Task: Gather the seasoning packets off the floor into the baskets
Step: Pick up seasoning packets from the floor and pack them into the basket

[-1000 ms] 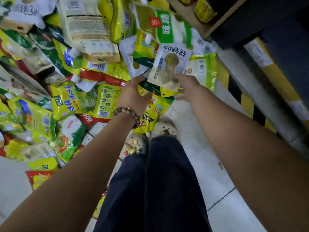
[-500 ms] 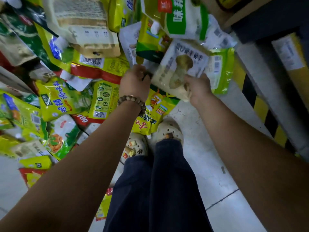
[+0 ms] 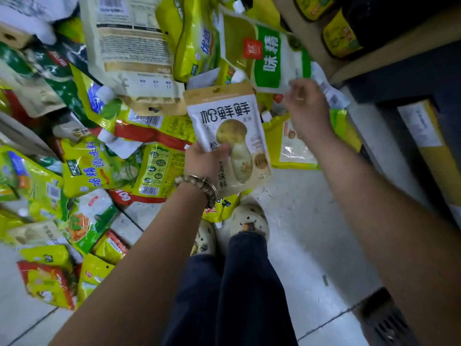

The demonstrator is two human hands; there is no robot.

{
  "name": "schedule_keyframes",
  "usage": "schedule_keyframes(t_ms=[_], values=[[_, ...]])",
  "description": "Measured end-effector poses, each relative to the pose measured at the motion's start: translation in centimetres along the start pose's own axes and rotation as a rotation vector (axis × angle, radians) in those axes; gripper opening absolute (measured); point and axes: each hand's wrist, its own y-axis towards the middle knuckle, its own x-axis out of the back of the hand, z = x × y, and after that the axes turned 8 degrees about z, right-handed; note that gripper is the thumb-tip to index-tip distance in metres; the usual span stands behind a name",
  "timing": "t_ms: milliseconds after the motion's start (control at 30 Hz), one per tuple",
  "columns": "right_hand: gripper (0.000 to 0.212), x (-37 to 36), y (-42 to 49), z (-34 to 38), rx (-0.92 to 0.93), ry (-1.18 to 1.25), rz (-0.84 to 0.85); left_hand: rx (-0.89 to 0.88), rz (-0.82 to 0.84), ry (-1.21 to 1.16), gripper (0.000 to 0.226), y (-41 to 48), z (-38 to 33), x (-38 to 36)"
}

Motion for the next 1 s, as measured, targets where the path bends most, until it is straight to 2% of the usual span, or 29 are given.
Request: schedule_keyframes(t_ms=[100,167,233,300,367,433,500,567,667,733,767,833,867,1000], values=[[0.038,-0.2,7.0,3.2,0.189,-0.287,0.068,-0.048,-0.008,0.002,0.020,0.2,0.0,0.2],[0.047,-0.6,10.3,4.7,0.230,-0.504,0.104,-0.049,-0.013,-0.020,0.020,0.6,0.2,0.2],[0.059,-0.6,12.0,5.4,0.181,-0.617,0.205,-0.051,-0.015,-0.055,0.020,1.3,0.6,0.2],[0.074,0.0,12.9,5.5,0.075,-0.579,0.343,-0.064,-0.022,-0.098,0.021,1.8,0.6,0.3],[0.085,0.3,12.9,5.5,-0.007,-0.640,0.412,-0.075,-0.023,-0.143,0.022,2.0,0.5,0.3],[0.087,0.4,12.5,5.4,-0.002,-0.769,0.370,-0.089,-0.020,-0.145,0.023,2.0,0.5,0.4],[0.073,0.3,11.1,5.3,0.036,-0.813,0.282,-0.105,-0.033,-0.114,0.024,1.9,0.5,0.5],[0.060,0.2,9.5,4.8,0.086,-0.748,0.220,-0.124,-0.085,-0.058,0.023,1.8,0.7,0.8],[0.060,0.9,6.9,3.5,0.086,-0.587,0.049,-0.154,-0.186,0.063,0.020,1.6,1.0,1.7],[0.057,1.8,4.5,2.8,0.065,-0.388,-0.094,-0.162,-0.199,0.136,0.027,1.2,1.0,2.3],[0.047,2.2,2.9,2.7,0.063,-0.223,-0.119,-0.163,-0.179,0.139,0.029,0.9,1.0,2.5],[0.024,2.2,-0.4,2.1,0.047,0.053,-0.131,-0.177,-0.132,0.118,0.030,0.4,0.8,2.7],[0.020,1.7,-2.1,2.0,0.022,0.122,-0.114,-0.178,-0.108,0.102,0.028,0.1,0.7,2.5],[0.027,-2.4,-6.8,-0.3,-0.132,0.150,0.018,-0.096,0.074,-0.066,0.017,-0.9,0.7,0.7]])
